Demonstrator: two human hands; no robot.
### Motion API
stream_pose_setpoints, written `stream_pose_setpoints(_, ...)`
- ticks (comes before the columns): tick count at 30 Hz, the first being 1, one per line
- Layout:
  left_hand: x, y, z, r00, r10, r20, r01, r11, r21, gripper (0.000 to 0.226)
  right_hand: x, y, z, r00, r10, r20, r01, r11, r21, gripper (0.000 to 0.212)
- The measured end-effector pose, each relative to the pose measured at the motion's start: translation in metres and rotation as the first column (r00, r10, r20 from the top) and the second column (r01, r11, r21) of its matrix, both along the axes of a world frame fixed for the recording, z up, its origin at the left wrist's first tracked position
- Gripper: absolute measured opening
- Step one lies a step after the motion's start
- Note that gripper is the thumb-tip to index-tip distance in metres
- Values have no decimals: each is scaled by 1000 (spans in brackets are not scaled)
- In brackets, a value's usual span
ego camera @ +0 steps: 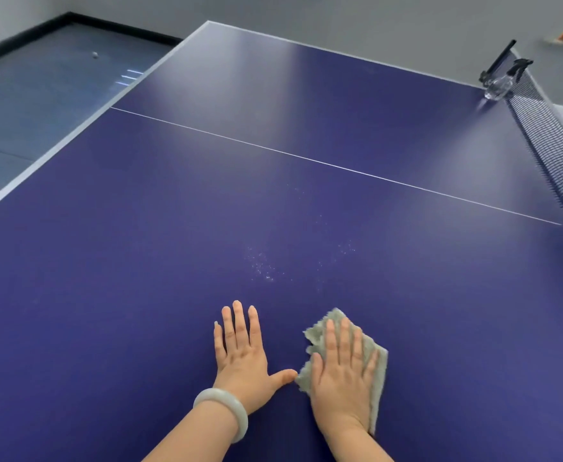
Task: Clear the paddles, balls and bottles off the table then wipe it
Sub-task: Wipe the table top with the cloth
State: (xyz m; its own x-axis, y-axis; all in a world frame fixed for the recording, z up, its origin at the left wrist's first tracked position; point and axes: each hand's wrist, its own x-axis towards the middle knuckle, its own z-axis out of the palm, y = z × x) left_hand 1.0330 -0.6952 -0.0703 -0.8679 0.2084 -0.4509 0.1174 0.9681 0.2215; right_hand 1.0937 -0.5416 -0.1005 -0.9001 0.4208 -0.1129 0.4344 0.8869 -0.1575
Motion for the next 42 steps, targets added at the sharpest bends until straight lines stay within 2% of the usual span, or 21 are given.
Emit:
stream_pose_setpoints(3, -4, -6, 2, 991, -36, -131, 38, 999, 18, 128, -28, 6, 1, 993, 117, 27, -117, 993, 6, 63)
stream_pose_setpoints(4, -7, -11, 6, 992, -6, -128, 14, 998, 61, 123, -35, 11, -1, 991, 128, 35, -128, 992, 12, 63)
stream_pose_setpoints(5, -16, -18, 6, 976, 45, -215, -20, 993, 120, 115, -40, 15, -2, 990, 133, 40, -134, 991, 20, 63)
stream_pose_setpoints(7, -37, -35, 1, 918, 115, -380, -81, 991, 104, 88, -43, 18, -5, 989, 144, 41, -145, 989, 23, 62)
stream_pose_setpoints(9, -67, -49, -1, 896, 188, -402, -175, 982, 68, 71, -43, 21, -7, 987, 161, 30, -161, 987, 22, 60)
stream_pose_setpoints(11, -97, -60, -2, 900, 269, -343, -277, 961, 26, 71, -43, 29, -10, 988, 157, 10, -157, 988, 15, 59)
stream_pose_setpoints(14, -122, -66, -9, 888, 341, -307, -363, 932, -14, 73, -57, 58, -8, 999, 26, -35, -24, 999, 42, 57)
stream_pose_setpoints(15, -123, -64, -12, 885, 347, -311, -373, 927, -28, 73, -67, 72, -7, 999, -52, -3, 52, 998, 26, 55)
stream_pose_setpoints(19, -120, -60, -25, 840, 335, -426, -388, 921, -41, 75, -111, 112, 6, 922, -383, 57, 386, 919, -76, 57)
stream_pose_setpoints(22, -121, -62, -29, 838, 320, -442, -381, 923, -56, 74, -150, 111, 11, 874, -481, 64, 485, 872, -69, 58)
stream_pose_setpoints(24, -120, -64, -32, 833, 312, -457, -380, 923, -62, 72, -176, 96, 12, 924, -380, 52, 383, 922, -59, 58)
stream_pose_setpoints(26, -119, -64, -33, 837, 312, -449, -386, 919, -79, 71, -198, 79, 12, 995, -102, 17, 103, 992, -78, 56)
stream_pose_setpoints(28, -120, -63, -34, 832, 308, -460, -387, 918, -86, 67, -208, 75, 9, 970, 244, 7, -243, 968, -64, 55)
stream_pose_setpoints(29, -120, -64, -35, 826, 304, -474, -386, 919, -83, 63, -212, 83, 8, 935, 353, 16, -352, 935, -53, 57)
stream_pose_setpoints(30, -121, -64, -37, 821, 302, -485, -387, 919, -82, 63, -217, 98, 7, 923, 384, 13, -382, 922, -55, 60)
stream_pose_setpoints(31, -121, -65, -38, 819, 301, -489, -386, 919, -80, 66, -222, 117, 6, 945, 328, -8, -328, 942, -70, 60)
stream_pose_setpoints(33, -121, -65, -39, 816, 295, -498, -379, 923, -73, 69, -239, 158, 6, 998, 48, -39, -52, 991, -126, 53)
stream_pose_setpoints(34, -121, -65, -40, 812, 292, -505, -375, 924, -70, 70, -250, 174, 8, 994, -102, -42, 94, 984, -152, 51)
stream_pose_setpoints(36, -121, -65, -40, 801, 295, -521, -378, 924, -58, 70, -279, 191, 13, 960, -278, -27, 269, 947, -178, 53)
stream_pose_setpoints(39, -121, -64, -41, 788, 292, -542, -383, 922, -60, 70, -334, 185, 20, 945, -326, 12, 320, 921, -222, 58)
stream_pose_setpoints(42, -120, -65, -42, 783, 288, -551, -385, 921, -65, 70, -396, 149, 23, 974, -225, 36, 227, 942, -246, 60)
